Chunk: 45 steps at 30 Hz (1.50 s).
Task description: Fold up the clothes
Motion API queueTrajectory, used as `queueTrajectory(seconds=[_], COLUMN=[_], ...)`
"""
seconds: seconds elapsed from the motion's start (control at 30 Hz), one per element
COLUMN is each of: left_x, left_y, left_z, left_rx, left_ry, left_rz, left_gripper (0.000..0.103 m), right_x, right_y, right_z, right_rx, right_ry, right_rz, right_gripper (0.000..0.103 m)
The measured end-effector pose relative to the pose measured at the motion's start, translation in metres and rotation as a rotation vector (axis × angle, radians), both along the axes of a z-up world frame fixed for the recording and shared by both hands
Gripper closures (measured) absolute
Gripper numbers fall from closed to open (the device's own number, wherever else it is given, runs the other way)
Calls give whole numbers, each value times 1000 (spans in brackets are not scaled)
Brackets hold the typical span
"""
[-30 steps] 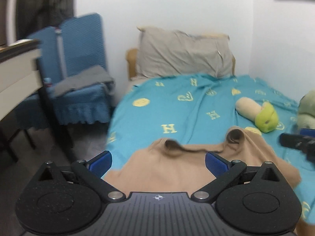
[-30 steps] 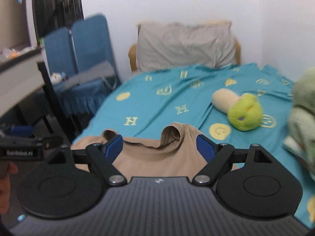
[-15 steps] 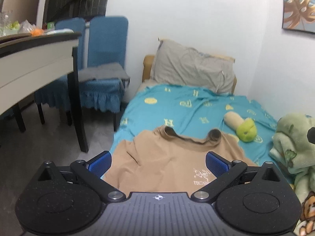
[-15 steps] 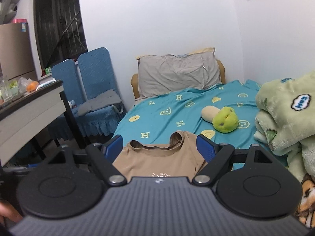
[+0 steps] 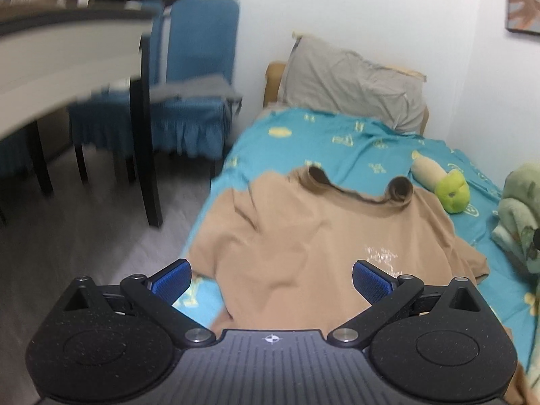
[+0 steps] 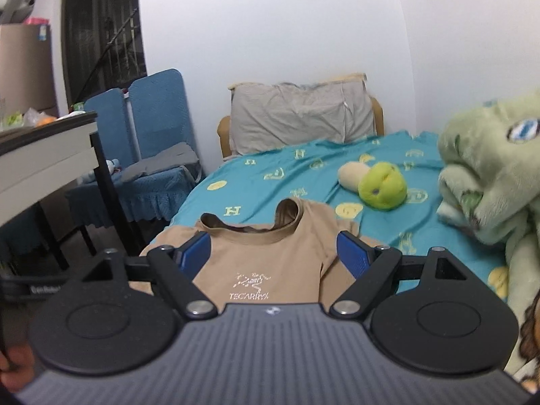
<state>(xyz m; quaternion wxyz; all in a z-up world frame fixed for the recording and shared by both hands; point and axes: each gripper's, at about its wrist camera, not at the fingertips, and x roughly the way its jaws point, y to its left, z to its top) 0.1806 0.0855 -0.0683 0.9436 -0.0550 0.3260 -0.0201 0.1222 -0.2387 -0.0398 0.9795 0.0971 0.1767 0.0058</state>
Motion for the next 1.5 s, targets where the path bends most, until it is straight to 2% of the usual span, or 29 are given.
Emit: queueTrajectory(seconds=[0.17, 0.37, 0.43, 0.6, 0.8, 0.93, 1.1, 1.23, 1.4, 1.5], left_x=[7, 7, 9, 15, 36, 53, 78, 95, 119, 131], left_y=[15, 26, 34, 66, 101, 114, 117, 115, 121, 118], left_z=[-11, -15, -18, -37, -64, -81, -108, -116, -133, -134], left_rx=[-62, -152, -229, -484, -669, -777, -870, -892, -995, -991], left_ry=[62, 99, 138, 233, 292, 286, 305, 220, 154, 113], left_rz=[54, 103, 133, 261, 406, 428, 449, 455, 467, 465], left_gripper=[1, 2, 3, 4, 9, 9, 17, 17, 15, 14], right_x=[5, 7, 7, 7, 13, 20, 25, 31, 40, 44], right_y=[-6, -8, -8, -13, -20, -28, -35, -40, -45, -44], right_z=[-10, -13, -14, -15, -21, -27, -38, -45, -53, -58], right_rx=[33, 31, 31, 42, 93, 172, 248, 295, 316, 317], right_ry=[39, 53, 58, 75, 114, 151, 201, 234, 257, 271], right_rz=[-38, -60, -67, -76, -78, -80, -90, -99, -111, -107], right_gripper=[20, 20, 20, 20, 20, 20, 20, 20, 20, 20])
